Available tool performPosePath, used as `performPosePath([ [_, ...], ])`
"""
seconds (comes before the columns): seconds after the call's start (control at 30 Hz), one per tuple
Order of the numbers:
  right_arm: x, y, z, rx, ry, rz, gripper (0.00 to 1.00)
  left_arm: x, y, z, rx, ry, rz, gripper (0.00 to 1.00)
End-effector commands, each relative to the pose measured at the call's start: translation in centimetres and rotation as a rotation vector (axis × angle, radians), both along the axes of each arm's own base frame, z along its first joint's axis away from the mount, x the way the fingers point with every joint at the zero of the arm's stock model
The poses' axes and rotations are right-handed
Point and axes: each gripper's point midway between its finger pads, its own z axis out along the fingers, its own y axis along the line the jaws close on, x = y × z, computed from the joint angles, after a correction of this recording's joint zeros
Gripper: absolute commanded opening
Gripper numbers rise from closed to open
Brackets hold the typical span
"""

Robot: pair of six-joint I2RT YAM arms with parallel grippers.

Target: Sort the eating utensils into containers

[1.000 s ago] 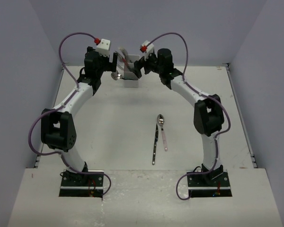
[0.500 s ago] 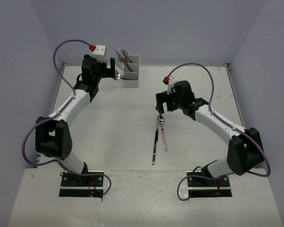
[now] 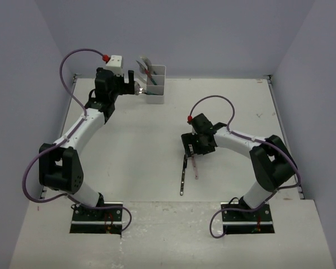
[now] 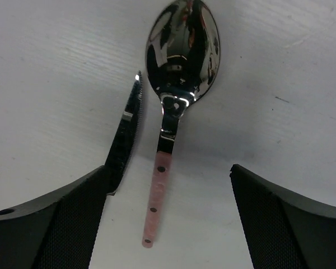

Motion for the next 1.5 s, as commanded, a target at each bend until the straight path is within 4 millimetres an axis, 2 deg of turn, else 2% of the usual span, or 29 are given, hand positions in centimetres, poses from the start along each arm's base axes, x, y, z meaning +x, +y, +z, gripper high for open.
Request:
performPosePath([
  [0.0, -1.0, -1.4, -1.5, -0.088, 0.065, -0.091, 0.87, -0.7, 1.1, 1.3, -0.015, -0.023, 0.040, 1.00],
  [0.07, -1.1, -1.6, -1.9, -0.101, 0.078, -0.119, 0.83, -1.0, 1.2, 1.2, -0.013, -0.019, 0.043, 1.00],
  [0.1, -1.1, -1.7, -2.0, -0.110, 0.079, -0.126, 0.76, -1.1, 1.3, 1.1, -0.012, -0.015, 0.052, 1.00],
  [0.17, -1.2, -2.0, -2.7, -0.140, 0.096, -0.145, 0.72, -1.4, 1.6, 1.2, -0.005, -0.017, 0.063, 1.00],
  [0.2, -1.2, -2.0, -2.9, -0.143, 0.104, -0.149, 0.65, -1.5, 1.9, 1.1, 0.000, -0.015, 0.074, 1.00],
  [0.27, -1.6, -1.9, -3.8, -0.161, 0.136, -0.156, 0.59, -1.7, 2.1, 1.2, 0.009, -0.020, 0.082, 1.00],
  [0.37, -1.7, -2.1, -4.2, -0.193, 0.141, -0.162, 0.36, -1.9, 2.7, 1.3, 0.030, -0.028, 0.103, 1.00],
  [0.4, -1.6, -2.0, -4.1, -0.193, 0.138, -0.163, 0.26, -2.0, 2.8, 1.3, 0.033, -0.029, 0.109, 1.00],
  [0.5, -1.2, -1.9, -4.0, -0.194, 0.120, -0.167, 0.13, -2.0, 3.2, 1.3, 0.042, -0.030, 0.127, 1.00],
  [0.53, -0.8, -1.9, -3.7, -0.196, 0.103, -0.164, 0.04, -2.1, 3.3, 1.4, 0.046, -0.031, 0.127, 1.00],
  [0.57, 0.1, -1.6, -3.2, -0.192, 0.076, -0.161, 0.00, -2.2, 3.4, 1.3, 0.049, -0.030, 0.131, 1.00],
  [0.63, 1.7, -1.2, -1.7, -0.183, 0.006, -0.140, 0.00, -2.3, 3.5, 1.5, 0.051, -0.043, 0.134, 1.00],
  [0.67, 3.4, -0.6, 0.2, -0.168, -0.060, -0.142, 0.00, -2.4, 3.5, 1.6, 0.051, -0.047, 0.137, 1.00],
  [0.7, 4.4, -0.2, 1.2, -0.155, -0.095, -0.128, 0.00, -2.4, 3.5, 1.9, 0.049, -0.055, 0.135, 1.00],
  [0.83, 9.1, 4.2, 7.9, 0.036, -0.325, -0.017, 0.00, -2.7, 3.4, 3.1, 0.046, -0.097, 0.122, 1.00],
  [0.87, 11.3, 5.9, 10.4, 0.123, -0.448, 0.014, 0.00, -2.7, 3.3, 3.2, 0.048, -0.101, 0.117, 1.00],
  [0.93, 13.6, 7.8, 14.2, 0.181, -0.631, 0.165, 0.00, -2.8, 3.3, 3.5, 0.053, -0.118, 0.110, 1.00],
  [0.97, 15.4, 9.3, 17.4, 0.243, -0.774, 0.212, 0.00, -2.8, 3.3, 3.6, 0.056, -0.121, 0.111, 1.00],
  [1.0, 15.9, 10.9, 18.0, 0.251, -0.855, 0.383, 0.00, -2.8, 3.5, 3.7, 0.058, -0.124, 0.113, 1.00],
  [1.07, 17.8, 13.1, 21.5, 0.287, -1.043, 0.539, 0.00, -2.8, 3.6, 3.8, 0.059, -0.125, 0.119, 1.00],
  [1.1, 18.3, 15.1, 21.6, 0.272, -1.124, 0.724, 0.00, -2.8, 3.7, 3.9, 0.059, -0.131, 0.121, 1.00],
  [1.13, 19.1, 15.5, 21.3, 0.256, -1.154, 0.778, 0.00, -2.7, 3.7, 4.0, 0.070, -0.135, 0.117, 1.00],
  [1.17, 20.3, 16.1, 22.2, 0.256, -1.210, 0.790, 0.00, -2.7, 3.9, 4.0, 0.086, -0.137, 0.117, 1.00],
  [1.2, 20.0, 17.1, 22.1, 0.319, -1.214, 0.884, 0.00, -2.6, 4.0, 4.2, 0.088, -0.142, 0.119, 1.00],
  [1.23, 22.1, 17.2, 22.7, 0.363, -1.220, 0.897, 0.00, -2.6, 4.0, 4.2, 0.092, -0.141, 0.121, 1.00],
  [1.3, 22.8, 17.7, 23.6, 0.489, -1.206, 0.929, 0.00, -2.6, 4.5, 4.2, 0.098, -0.142, 0.132, 1.00],
  [1.4, 25.6, 18.1, 24.8, 0.557, -1.343, 0.976, 0.00, -2.6, 5.1, 3.8, 0.110, -0.134, 0.153, 1.00],
  [1.43, 25.7, 18.0, 26.3, 0.566, -1.379, 0.986, 0.00, -2.6, 5.2, 3.7, 0.115, -0.131, 0.155, 1.00],
  [1.47, 26.4, 18.5, 24.5, 0.580, -1.352, 0.995, 0.00, -2.6, 5.3, 3.8, 0.120, -0.131, 0.161, 1.00],
])
